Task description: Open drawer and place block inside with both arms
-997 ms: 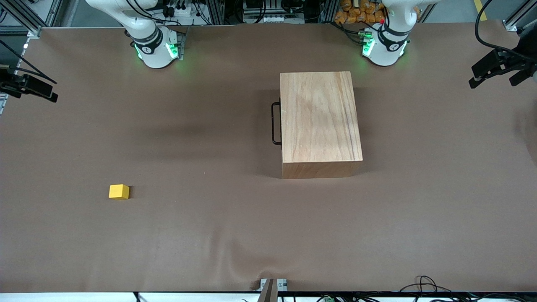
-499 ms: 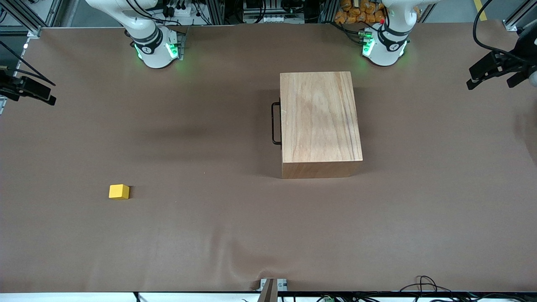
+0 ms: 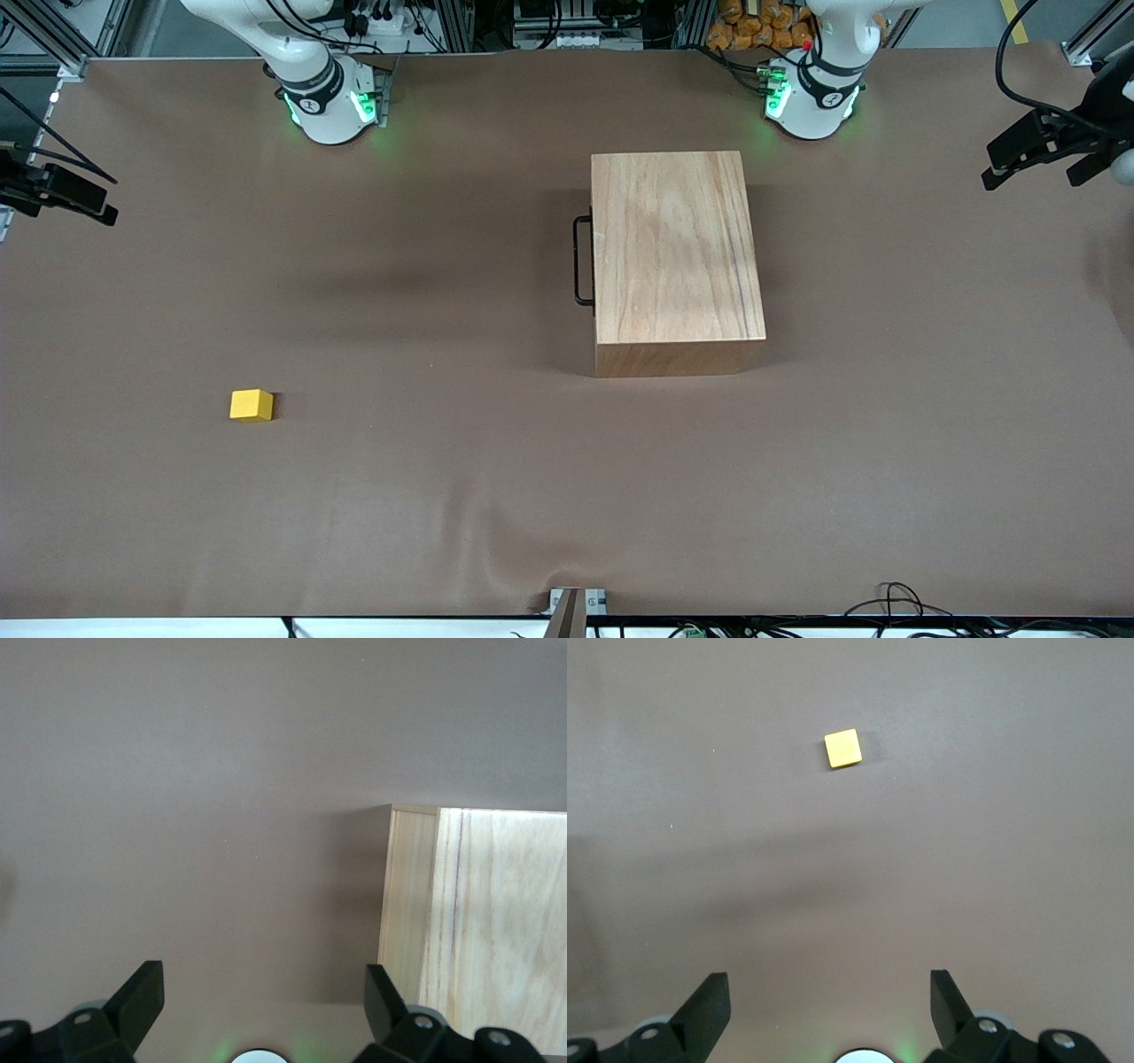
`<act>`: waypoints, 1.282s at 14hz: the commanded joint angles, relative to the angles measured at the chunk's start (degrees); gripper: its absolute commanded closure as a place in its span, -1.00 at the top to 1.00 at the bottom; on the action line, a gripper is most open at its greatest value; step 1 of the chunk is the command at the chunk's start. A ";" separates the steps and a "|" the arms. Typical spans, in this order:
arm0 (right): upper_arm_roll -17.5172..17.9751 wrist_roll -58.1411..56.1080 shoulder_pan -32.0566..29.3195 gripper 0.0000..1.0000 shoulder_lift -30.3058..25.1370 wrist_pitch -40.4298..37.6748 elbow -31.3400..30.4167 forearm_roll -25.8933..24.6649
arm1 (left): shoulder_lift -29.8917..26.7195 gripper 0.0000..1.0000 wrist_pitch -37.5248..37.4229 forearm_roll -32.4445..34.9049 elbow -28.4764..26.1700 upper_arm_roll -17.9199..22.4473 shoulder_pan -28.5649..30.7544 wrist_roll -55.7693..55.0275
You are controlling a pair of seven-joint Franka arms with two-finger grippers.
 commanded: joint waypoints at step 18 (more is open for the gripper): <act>0.32 -0.09 0.28 1.00 1.69 2.59 1.08 -0.26 | 0.10 1.00 -0.91 1.12 0.89 0.14 0.43 1.12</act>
